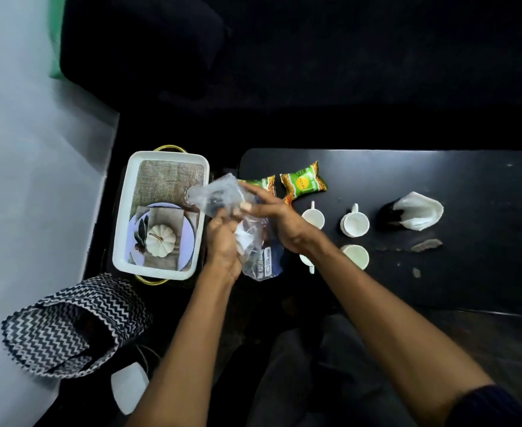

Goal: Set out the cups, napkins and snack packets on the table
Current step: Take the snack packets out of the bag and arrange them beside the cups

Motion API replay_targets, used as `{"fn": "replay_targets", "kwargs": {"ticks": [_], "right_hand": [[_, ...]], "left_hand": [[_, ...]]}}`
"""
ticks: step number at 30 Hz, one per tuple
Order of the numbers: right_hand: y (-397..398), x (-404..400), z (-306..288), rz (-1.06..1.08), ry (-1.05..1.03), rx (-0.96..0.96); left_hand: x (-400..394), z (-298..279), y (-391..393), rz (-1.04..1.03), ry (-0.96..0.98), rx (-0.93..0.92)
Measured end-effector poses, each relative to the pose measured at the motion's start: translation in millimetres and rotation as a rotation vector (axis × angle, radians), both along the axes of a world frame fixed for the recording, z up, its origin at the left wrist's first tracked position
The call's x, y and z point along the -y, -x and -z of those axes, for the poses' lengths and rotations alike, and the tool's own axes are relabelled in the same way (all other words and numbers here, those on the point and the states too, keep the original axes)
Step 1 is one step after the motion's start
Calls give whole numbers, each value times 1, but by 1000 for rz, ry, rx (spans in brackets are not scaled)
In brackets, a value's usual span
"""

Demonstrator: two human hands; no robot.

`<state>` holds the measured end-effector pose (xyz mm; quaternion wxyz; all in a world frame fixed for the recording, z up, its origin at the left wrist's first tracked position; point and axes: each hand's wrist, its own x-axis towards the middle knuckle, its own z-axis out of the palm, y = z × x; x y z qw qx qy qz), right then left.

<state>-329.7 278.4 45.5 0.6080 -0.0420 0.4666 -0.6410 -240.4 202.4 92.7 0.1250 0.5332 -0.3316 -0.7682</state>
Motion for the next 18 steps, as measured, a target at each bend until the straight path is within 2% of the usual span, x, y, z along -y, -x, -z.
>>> {"fn": "replay_targets", "kwargs": {"ticks": [1, 6, 7, 8, 10, 11, 12, 14, 16, 18], "right_hand": [[-8, -7, 1, 24, -13, -6], [-27, -42, 8, 307, -218, -76], [-27, -52, 7, 368, -226, -46], [-27, -63, 6, 411, -210, 2], [-24, -86, 4, 462, -137, 118], [-22, -99, 3, 491, -119, 139], [-18, -112, 3, 531, -135, 106], [-9, -140, 3, 561, -262, -169], [5, -177, 3, 485, -469, -550], [19, -221, -5, 381, -603, -811]], "left_hand": [[-6, 4, -1, 46, 73, 78], [-36, 16, -17, 272, 737, 612], [-42, 19, -18, 318, 786, 636], [-48, 21, -16, 348, 719, 560], [-65, 21, -3, 333, 391, 274], [-75, 24, 4, 345, 280, 191], [-87, 25, 12, 377, 260, 175], [-112, 28, 27, 407, 285, 203], [-140, 31, 45, 389, 289, 226], [-168, 34, 66, 363, 278, 249]]}}
